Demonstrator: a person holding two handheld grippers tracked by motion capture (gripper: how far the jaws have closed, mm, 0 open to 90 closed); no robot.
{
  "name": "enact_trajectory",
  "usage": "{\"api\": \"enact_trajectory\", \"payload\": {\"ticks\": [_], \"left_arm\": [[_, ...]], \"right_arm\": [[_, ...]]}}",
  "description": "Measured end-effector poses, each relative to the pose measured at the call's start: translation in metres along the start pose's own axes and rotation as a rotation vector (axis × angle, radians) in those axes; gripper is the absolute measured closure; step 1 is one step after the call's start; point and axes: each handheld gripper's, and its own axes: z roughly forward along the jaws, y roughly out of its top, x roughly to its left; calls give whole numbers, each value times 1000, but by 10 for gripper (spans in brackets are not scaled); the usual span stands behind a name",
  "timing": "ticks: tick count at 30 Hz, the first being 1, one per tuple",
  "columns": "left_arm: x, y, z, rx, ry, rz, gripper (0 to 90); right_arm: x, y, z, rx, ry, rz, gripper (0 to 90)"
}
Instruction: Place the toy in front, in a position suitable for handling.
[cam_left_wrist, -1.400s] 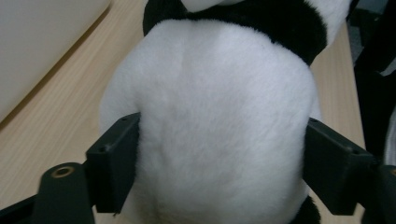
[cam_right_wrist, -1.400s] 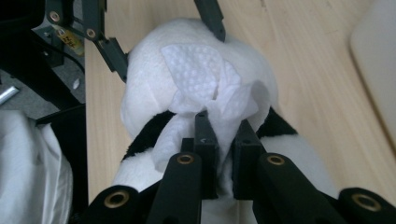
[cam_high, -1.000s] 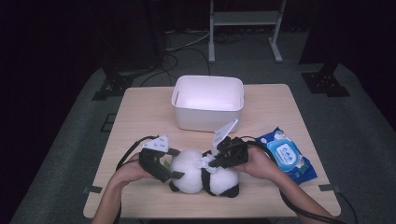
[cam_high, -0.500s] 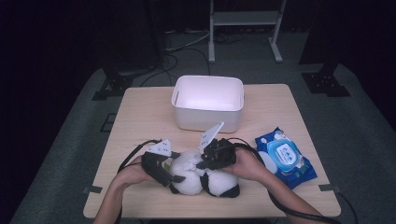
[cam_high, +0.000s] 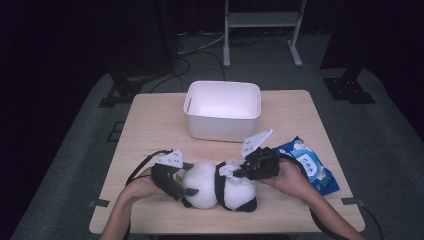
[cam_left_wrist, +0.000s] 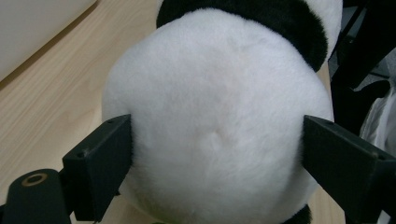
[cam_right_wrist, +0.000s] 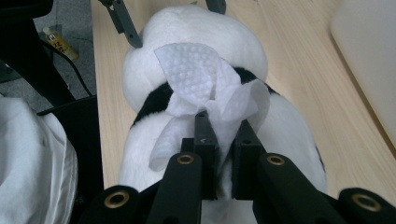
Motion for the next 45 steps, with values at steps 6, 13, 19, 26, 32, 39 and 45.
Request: {"api": "enact_trajectory", "payload": {"ticks": [6, 13, 19, 26, 32, 39, 45], "left_arm": [[0, 0, 0, 1, 3, 2, 105], [-1, 2, 1, 4, 8, -2, 104], [-2, 2, 0, 14, 11, 10, 103], [-3, 1, 0, 13, 12, 11, 103], [-3, 2, 1, 12, 13, 11, 103], [-3, 2, 1, 13, 13, 11, 103], [-5, 4, 2, 20, 17, 26, 103]], "right_arm": [[-2, -14, -14, -9, -29, 21, 829], [-17, -19, -21, -9, -74, 62, 829], [-28, -7, -10, -17, -85, 62, 830], [-24, 0, -3, -5, -88, 36, 830], [-27, -23, -18, -21, -99, 94, 830], [-19, -52, -29, -26, -105, 133, 830], [-4, -57, -32, -31, -93, 118, 830]]}}
